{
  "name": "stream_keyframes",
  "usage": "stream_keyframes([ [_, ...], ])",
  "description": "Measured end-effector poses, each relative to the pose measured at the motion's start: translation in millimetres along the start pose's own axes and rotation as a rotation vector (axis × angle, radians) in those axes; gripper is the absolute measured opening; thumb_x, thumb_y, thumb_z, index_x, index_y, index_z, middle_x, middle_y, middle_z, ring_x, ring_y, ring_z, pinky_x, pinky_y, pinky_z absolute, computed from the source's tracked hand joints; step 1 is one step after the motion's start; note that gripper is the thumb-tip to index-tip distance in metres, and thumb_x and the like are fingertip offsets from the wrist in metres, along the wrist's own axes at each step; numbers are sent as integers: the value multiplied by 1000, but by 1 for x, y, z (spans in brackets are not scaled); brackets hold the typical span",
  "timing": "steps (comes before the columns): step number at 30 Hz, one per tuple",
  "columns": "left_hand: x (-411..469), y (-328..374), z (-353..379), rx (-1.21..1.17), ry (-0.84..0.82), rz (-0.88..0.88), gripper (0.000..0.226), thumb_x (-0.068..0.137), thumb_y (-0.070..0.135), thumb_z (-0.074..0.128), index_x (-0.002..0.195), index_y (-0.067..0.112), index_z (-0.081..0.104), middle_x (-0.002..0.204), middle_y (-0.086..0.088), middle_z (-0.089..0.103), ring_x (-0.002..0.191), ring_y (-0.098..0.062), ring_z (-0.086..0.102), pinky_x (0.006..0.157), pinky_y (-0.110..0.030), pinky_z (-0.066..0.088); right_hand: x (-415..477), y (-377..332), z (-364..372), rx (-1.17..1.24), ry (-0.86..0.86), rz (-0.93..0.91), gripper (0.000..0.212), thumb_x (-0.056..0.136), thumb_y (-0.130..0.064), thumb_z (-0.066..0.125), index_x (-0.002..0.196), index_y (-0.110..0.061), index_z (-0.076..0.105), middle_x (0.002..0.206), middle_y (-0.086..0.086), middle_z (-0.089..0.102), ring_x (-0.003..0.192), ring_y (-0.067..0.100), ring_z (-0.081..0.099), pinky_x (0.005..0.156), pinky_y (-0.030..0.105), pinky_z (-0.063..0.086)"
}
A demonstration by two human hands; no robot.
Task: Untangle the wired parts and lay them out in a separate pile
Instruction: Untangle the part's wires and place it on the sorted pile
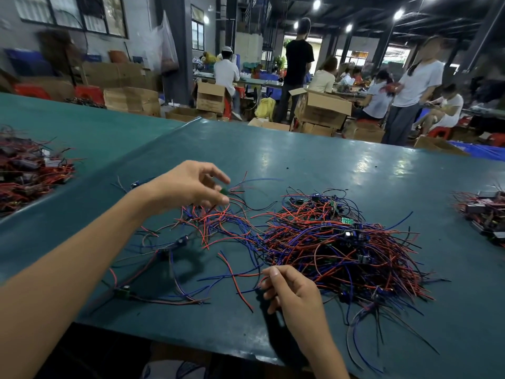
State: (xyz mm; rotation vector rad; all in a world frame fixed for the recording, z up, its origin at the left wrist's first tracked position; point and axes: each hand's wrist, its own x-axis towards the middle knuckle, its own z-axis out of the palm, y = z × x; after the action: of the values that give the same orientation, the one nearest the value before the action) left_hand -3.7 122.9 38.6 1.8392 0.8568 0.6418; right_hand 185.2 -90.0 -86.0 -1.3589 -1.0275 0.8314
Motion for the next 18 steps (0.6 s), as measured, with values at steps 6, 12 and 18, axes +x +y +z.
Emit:
stream_keyframes([
  [6, 2, 20, 37, -621, 76, 72, 19, 93, 2, 64, 111, -2, 70, 91, -12, 73, 83, -20, 73, 71, -33, 61, -1, 1, 4, 55, 40, -28, 23, 102, -10, 57, 87, -12, 75, 76, 11, 70, 63, 19, 62, 49, 31, 51],
  [12, -10, -24, 97, -1140, -134, -276, 25, 83, 11, 64, 103, -1, 73, 84, -7, 68, 71, -12, 68, 64, -30, 61, 2, -16, 8, 278, 135, -27, 23, 101, -11, 57, 94, -12, 79, 73, 14, 69, 59, 20, 61, 45, 28, 51],
  [18, -19, -64, 143, -1201, 26, -320, 26, 87, 13, 56, 101, -3, 72, 84, -12, 70, 74, -21, 67, 72, -37, 58, 15, -58, 17, 197, 106, -60, 29, 101, -10, 58, 86, -18, 80, 70, 12, 68, 57, 20, 64, 38, 29, 50],
])
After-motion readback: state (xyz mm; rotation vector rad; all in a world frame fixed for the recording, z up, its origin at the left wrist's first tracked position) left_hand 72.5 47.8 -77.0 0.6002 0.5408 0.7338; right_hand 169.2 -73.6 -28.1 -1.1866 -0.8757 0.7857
